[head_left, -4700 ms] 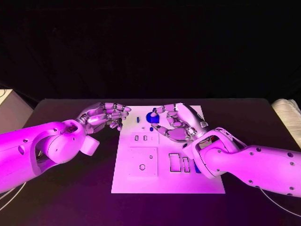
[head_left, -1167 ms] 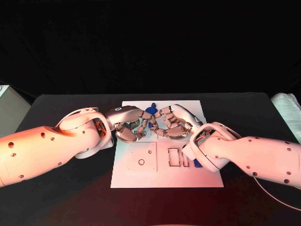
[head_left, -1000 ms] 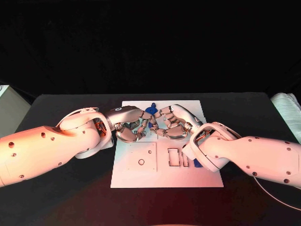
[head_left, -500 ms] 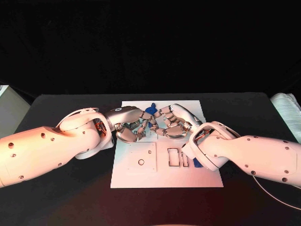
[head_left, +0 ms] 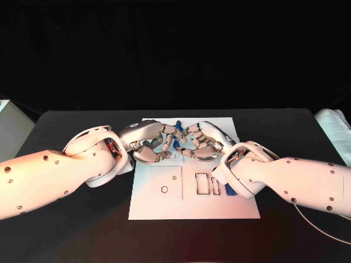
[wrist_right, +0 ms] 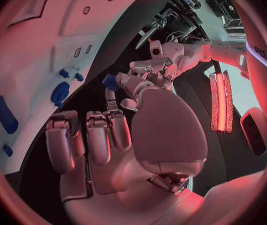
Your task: Assemble the parts on the task board
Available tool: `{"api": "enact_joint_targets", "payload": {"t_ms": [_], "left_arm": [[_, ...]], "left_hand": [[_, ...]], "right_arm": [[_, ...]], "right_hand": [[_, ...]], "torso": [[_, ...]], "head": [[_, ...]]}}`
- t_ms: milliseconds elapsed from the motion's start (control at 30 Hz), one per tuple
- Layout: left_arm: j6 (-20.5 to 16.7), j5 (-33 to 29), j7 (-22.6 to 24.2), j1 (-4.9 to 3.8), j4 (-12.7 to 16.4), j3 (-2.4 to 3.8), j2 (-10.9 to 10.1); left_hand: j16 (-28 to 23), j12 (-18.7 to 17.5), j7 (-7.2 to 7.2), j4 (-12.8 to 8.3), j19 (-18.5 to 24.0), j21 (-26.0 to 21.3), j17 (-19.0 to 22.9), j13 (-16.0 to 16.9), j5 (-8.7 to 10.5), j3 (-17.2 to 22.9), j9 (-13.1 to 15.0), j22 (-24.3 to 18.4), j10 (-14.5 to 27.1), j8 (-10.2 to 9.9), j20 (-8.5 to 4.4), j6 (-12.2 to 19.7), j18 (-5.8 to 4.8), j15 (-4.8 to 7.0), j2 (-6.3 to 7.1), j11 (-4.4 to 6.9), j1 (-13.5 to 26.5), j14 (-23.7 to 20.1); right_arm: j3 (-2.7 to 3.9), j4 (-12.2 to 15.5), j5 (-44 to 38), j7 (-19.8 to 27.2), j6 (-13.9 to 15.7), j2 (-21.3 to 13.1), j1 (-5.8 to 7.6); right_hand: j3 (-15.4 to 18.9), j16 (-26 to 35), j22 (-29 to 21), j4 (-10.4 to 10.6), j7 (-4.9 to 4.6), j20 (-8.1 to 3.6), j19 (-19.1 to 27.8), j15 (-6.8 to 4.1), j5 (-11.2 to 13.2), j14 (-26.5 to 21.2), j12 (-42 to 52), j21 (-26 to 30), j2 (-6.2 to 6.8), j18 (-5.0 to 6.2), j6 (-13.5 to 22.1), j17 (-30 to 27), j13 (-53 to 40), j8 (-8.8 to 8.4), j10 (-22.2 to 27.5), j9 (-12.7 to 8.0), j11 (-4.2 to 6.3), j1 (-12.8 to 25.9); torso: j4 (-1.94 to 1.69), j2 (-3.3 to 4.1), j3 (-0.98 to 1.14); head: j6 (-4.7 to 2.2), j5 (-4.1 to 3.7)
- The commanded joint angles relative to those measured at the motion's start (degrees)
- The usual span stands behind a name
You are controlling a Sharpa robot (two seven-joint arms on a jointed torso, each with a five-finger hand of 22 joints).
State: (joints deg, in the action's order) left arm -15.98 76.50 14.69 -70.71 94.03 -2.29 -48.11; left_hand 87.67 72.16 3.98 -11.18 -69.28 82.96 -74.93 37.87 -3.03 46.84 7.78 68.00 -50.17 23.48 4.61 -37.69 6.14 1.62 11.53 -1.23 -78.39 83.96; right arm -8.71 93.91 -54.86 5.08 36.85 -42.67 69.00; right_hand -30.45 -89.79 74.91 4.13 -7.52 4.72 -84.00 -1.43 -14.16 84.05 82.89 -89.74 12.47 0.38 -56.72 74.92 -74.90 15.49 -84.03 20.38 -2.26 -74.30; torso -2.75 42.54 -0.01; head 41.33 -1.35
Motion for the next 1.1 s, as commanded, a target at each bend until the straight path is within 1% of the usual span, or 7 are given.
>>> {"api": "enact_joint_targets", "payload": {"t_ms": [33,300,600,833,900,1000,1100], "left_arm": [[-2.9,-5.6,3.1,0.01,0.2,0.04,-0.5],[-1.8,-14.9,3.9,0.03,-0.2,0.04,-3.2],[0.5,-51.1,3.4,0.25,-1.7,-0.32,-5.6],[7.1,-67.2,-1.6,1.23,-3.3,-1.20,-4.5],[8.8,-69.8,-3.2,1.54,-3.5,-1.35,-4.0],[10.1,-72.7,-5.3,1.86,-3.6,-1.49,-3.2],[10.8,-74.2,-6.6,2.02,-3.7,-1.54,-2.4]], "left_hand": [[-0.1,-0.2,0.51,-0.3,0.4,-0.1,-5.4,0.2,-0.36,0.4,0.0,-0.1,0.0,-0.3,-0.18,0.0,-0.55,0.19,-0.22,-0.05,-0.9,0.3],[-1.0,-2.8,2.66,-0.2,2.3,-0.6,-2.8,-4.8,-0.31,1.1,0.6,-1.7,3.7,0.9,0.25,-3.8,-0.13,-0.61,-0.09,-1.13,-0.7,-1.4],[-5.6,-5.8,5.77,1.1,9.1,-4.5,6.4,-7.4,-0.38,0.8,2.0,-9.1,4.3,2.4,2.11,-4.9,1.49,-2.78,-0.35,-3.74,1.4,-7.2],[-5.2,-4.4,8.42,9.4,7.8,-7.1,5.8,-7.5,-0.22,0.0,2.3,-10.3,5.5,4.2,4.91,-0.4,1.28,-5.54,-1.58,-6.45,11.0,-6.4],[-4.7,-2.5,8.74,15.6,6.2,-7.3,4.8,-7.1,-0.33,-2.2,2.5,-9.8,5.0,5.5,5.40,0.1,1.02,-6.05,-2.76,-6.83,17.4,-5.6],[-3.5,-0.5,8.35,22.0,2.7,-6.3,2.2,-6.6,-0.17,-6.4,2.7,-7.2,4.3,7.5,5.38,0.3,0.36,-5.87,-4.08,-6.86,24.0,-3.6],[-2.3,0.4,7.66,24.7,-0.4,-4.9,-0.6,-6.6,-0.14,-9.1,2.8,-4.3,3.4,8.8,4.84,-0.5,-0.26,-5.24,-5.59,-6.11,25.4,-1.7]], "right_arm": [[0.01,0.0,-0.4,0.3,-0.6,0.0,0.00],[0.00,0.2,-0.5,0.6,-0.3,-0.2,0.00],[0.01,1.0,-0.6,1.8,0.9,-0.6,-0.01],[0.02,2.3,-0.4,3.7,2.7,-0.8,-0.03],[0.02,2.6,-0.6,4.0,3.0,-0.9,-0.03],[0.02,2.9,-0.8,4.4,3.4,-1.0,-0.03],[0.03,3.2,-1.1,4.7,3.8,-1.0,-0.04]], "right_hand": [[0.0,-0.2,15.1,-0.4,0.28,-0.21,-6.0,-0.04,-0.2,5.9,0.3,-0.3,-0.10,-0.38,0.1,15.0,-9.8,0.35,-1.3,0.1,-0.25,-0.3],[0.0,-0.2,15.1,-0.4,0.28,-0.21,-6.0,-0.04,-0.2,5.9,0.3,-0.3,-0.10,-0.38,0.1,15.0,-9.8,0.35,-1.3,0.1,-0.25,-0.3],[-0.1,-0.2,15.1,-0.6,0.25,-0.16,-6.0,0.01,-0.2,5.9,0.3,-0.3,-0.18,-0.38,0.1,15.0,-9.9,0.32,-1.3,0.1,-0.28,-0.3],[-0.2,-0.2,15.1,-0.7,0.26,-0.15,-6.0,0.01,-0.3,5.9,0.4,-0.3,-0.21,-0.38,0.1,15.0,-9.9,0.32,-1.3,0.1,-0.27,-0.4],[-0.2,-0.2,15.1,-0.7,0.26,-0.15,-6.0,0.01,-0.3,5.9,0.4,-0.3,-0.21,-0.38,0.1,15.0,-9.9,0.32,-1.3,0.1,-0.27,-0.4],[-0.2,-0.2,15.1,-0.7,0.26,-0.14,-6.0,0.01,-0.4,5.9,0.4,-0.3,-0.22,-0.38,0.1,15.0,-9.9,0.31,-1.3,0.1,-0.27,-0.4],[-0.2,-0.2,15.1,-0.7,0.26,-0.14,-6.0,0.01,-0.4,5.9,0.4,-0.3,-0.22,-0.38,0.1,15.0,-9.9,0.31,-1.3,0.1,-0.27,-0.4]], "torso": [[-0.10,-0.06,0.05],[0.01,0.00,0.19],[0.00,0.01,0.28],[0.19,0.12,0.07],[0.16,0.12,0.05],[0.08,0.07,0.08],[-0.03,0.01,0.08]], "head": [[0.04,0.02],[-0.07,-0.02],[-0.07,0.32],[-0.12,0.31],[-0.07,0.29],[-0.04,0.32],[0.11,0.36]]}}
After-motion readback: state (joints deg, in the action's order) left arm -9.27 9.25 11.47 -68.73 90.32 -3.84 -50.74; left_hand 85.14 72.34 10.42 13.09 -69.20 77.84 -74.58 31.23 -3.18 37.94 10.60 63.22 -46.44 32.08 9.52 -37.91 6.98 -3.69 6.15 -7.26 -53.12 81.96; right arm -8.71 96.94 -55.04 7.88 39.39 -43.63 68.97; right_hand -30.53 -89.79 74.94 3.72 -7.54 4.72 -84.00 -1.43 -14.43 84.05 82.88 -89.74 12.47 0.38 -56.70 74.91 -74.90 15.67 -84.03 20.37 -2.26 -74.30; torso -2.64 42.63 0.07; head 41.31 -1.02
